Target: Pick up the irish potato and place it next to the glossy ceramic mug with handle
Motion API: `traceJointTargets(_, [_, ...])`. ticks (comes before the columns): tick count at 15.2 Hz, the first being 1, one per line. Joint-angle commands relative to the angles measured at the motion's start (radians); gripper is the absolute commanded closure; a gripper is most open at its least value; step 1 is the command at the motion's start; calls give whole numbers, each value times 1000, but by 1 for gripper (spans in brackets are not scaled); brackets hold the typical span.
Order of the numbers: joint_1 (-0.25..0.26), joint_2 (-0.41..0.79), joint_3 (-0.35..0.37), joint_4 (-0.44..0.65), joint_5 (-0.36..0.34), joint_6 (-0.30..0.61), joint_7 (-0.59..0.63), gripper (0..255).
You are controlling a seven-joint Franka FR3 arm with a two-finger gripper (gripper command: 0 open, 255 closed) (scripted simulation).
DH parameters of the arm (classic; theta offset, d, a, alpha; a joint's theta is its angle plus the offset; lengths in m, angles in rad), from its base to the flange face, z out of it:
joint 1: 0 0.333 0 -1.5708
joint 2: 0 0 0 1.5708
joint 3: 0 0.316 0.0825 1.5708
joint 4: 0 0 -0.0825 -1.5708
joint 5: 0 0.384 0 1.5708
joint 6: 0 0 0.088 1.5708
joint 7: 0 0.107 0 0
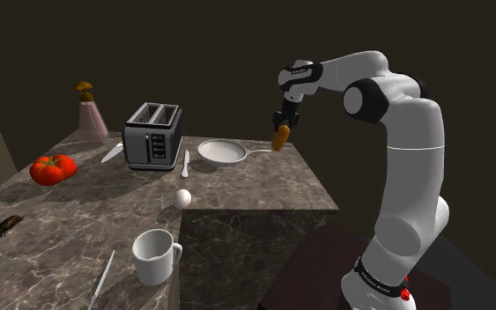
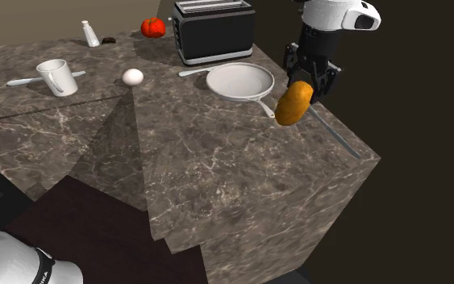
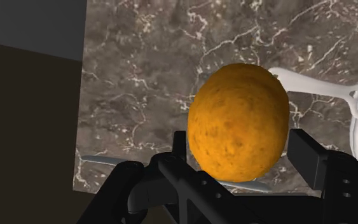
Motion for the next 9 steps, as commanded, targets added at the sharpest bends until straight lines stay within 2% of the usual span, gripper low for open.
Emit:
traceJointTargets(1, [-1, -5, -1, 21, -3, -26, 4, 255])
traceJointTargets(9, [-8, -11, -5, 121, -10, -130, 17, 255])
